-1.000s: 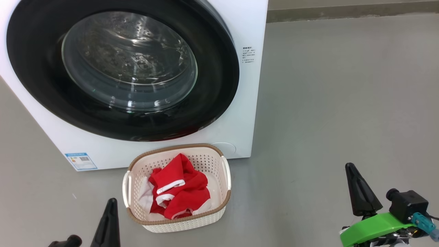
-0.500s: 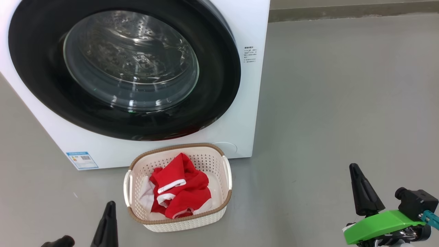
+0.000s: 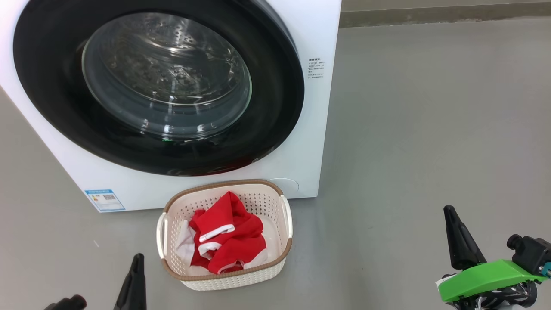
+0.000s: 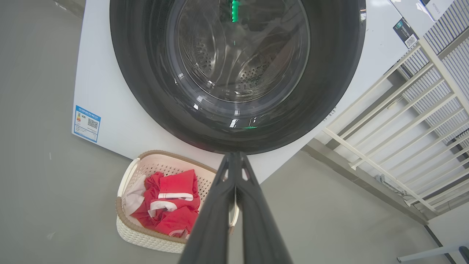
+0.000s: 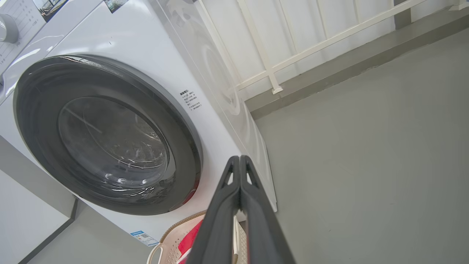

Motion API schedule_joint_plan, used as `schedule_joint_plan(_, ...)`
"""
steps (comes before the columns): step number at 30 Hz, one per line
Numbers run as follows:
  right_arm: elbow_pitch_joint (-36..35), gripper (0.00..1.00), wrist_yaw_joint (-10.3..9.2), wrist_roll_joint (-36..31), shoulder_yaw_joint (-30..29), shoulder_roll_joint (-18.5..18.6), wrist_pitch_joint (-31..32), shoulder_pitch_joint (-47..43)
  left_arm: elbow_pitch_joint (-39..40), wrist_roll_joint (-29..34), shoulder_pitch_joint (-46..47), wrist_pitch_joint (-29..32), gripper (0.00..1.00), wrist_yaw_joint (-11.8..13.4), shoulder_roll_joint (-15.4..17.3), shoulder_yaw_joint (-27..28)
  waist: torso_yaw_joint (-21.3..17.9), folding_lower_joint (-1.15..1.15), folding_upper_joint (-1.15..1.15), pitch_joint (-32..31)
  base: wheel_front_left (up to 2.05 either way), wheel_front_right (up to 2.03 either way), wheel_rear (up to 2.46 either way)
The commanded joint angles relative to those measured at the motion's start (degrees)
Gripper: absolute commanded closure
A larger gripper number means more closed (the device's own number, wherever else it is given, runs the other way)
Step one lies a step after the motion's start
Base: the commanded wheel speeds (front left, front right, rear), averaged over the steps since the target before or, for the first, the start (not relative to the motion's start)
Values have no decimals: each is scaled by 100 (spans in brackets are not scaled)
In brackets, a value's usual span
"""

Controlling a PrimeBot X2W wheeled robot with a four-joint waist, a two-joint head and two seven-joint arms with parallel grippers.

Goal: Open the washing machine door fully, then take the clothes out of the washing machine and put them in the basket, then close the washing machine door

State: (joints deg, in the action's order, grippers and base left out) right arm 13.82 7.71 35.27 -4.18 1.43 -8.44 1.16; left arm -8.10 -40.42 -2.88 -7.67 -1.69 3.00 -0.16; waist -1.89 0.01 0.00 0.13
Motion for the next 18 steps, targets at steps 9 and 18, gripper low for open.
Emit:
schedule_joint_plan(9, -111, 100, -9, 705, -23, 75, 179, 258, 33, -631, 339, 161, 100, -121, 34, 174, 21, -1, 0, 0, 0, 0, 0)
schedule_joint_plan(18, -93, 100, -10, 1359, -50, 84, 351, 290, -50, -1226, 414, 326, 100, -181, 28, 240, 43, -1, 0, 1, 0, 0, 0)
